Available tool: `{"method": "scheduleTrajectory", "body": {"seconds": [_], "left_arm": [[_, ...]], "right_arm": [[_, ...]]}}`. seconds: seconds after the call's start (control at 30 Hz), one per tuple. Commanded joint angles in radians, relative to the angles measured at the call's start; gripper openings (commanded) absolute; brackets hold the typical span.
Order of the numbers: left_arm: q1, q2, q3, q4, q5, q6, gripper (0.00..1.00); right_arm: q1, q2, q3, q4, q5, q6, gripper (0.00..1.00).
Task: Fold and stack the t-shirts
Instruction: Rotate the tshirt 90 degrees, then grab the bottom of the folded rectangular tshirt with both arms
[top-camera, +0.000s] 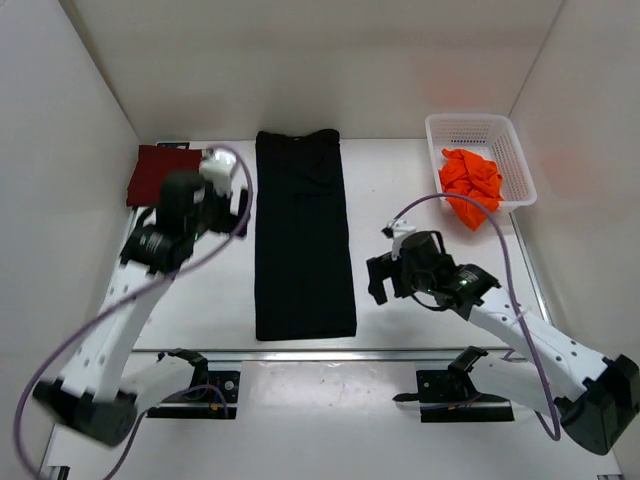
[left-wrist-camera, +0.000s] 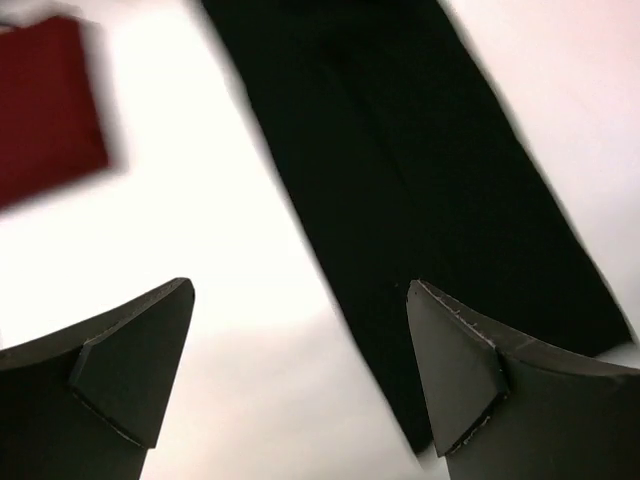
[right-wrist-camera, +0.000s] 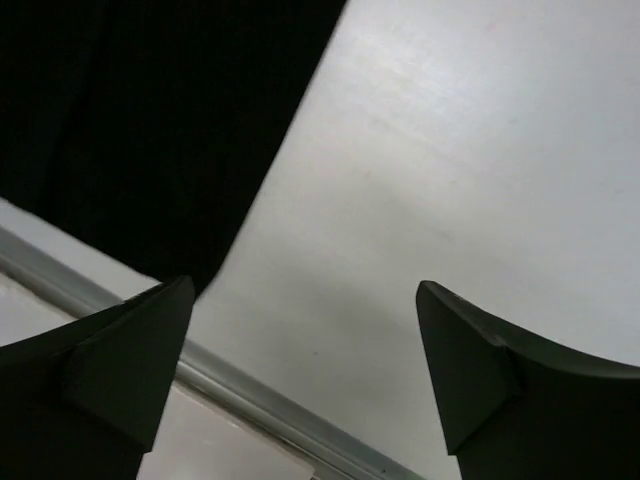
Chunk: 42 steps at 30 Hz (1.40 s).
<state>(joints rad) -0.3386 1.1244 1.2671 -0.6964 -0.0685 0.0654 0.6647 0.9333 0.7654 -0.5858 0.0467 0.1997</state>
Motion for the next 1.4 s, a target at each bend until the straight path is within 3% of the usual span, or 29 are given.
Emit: {"method": "scheduleTrajectory", "body": {"seconds": [0.0, 0.07, 0.1, 0.17, 0.27, 0.4, 0.53, 0.7, 1.0, 1.17, 1.37], "left_arm": [[-0.114, -0.118, -0.196, -0.173, 0.122, -0.045, 0.98], [-0.085, -0.158, -0.291, -0.242, 0.212, -0.136, 0.94], [-0.038, -0.182, -0.366, -0.244, 0.283, -0.15, 0.93], [-0.013, -0.189, -0.42, -0.215, 0.296, -0.203, 0.91], [0.019, -0.169, -0.483, -0.16, 0.383, -0.283, 0.89], [0.101, -0.146, -0.669, -0.143, 0.521, -0.377, 0.8], [0.032, -0.08, -0.667, -0.14, 0.463, -0.406, 0.8], [0.02, 0.058, -0.667, -0.103, 0.423, -0.443, 0.72], [-0.025, 0.227, -0.65, -0.034, 0.406, -0.495, 0.61], [-0.023, 0.256, -0.641, -0.009, 0.42, -0.492, 0.51], [-0.05, 0.271, -0.647, 0.017, 0.466, -0.518, 0.31]], "right_arm": [[0.048, 0.032, -0.04, 0.056, -0.067, 0.036, 0.86], [0.065, 0.042, -0.052, 0.047, -0.065, 0.12, 0.69], [0.056, 0.05, -0.067, 0.047, -0.088, 0.156, 0.66], [0.05, 0.059, -0.103, 0.075, -0.158, 0.243, 0.53], [0.088, 0.064, -0.187, 0.181, -0.218, 0.375, 0.44], [0.078, 0.107, -0.241, 0.267, -0.234, 0.509, 0.47], [0.075, 0.127, -0.277, 0.34, -0.258, 0.547, 0.48], [0.099, 0.188, -0.269, 0.334, -0.248, 0.584, 0.47], [0.085, 0.263, -0.262, 0.377, -0.277, 0.647, 0.37], [0.09, 0.314, -0.25, 0.377, -0.306, 0.647, 0.34], [0.101, 0.364, -0.244, 0.406, -0.349, 0.641, 0.37]]}}
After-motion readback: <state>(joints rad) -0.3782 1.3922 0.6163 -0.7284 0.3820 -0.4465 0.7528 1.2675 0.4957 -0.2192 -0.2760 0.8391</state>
